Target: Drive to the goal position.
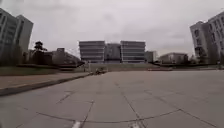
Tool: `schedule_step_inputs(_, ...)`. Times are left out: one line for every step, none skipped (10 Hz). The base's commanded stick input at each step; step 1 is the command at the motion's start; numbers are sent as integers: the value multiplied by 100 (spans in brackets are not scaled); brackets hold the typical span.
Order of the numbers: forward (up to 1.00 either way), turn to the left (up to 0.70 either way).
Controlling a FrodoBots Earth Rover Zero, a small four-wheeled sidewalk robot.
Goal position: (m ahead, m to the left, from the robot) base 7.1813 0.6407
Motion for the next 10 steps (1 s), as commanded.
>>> schedule_step_inputs(100,0)
schedule_step_inputs(100,0)
schedule_step_inputs(100,0)
schedule_step_inputs(100,0)
schedule_step_inputs(100,0)
schedule_step_inputs(100,0)
schedule_step_inputs(100,0)
schedule_step_inputs(100,0)
schedule_step_inputs(100,0)
schedule_step_inputs(100,0)
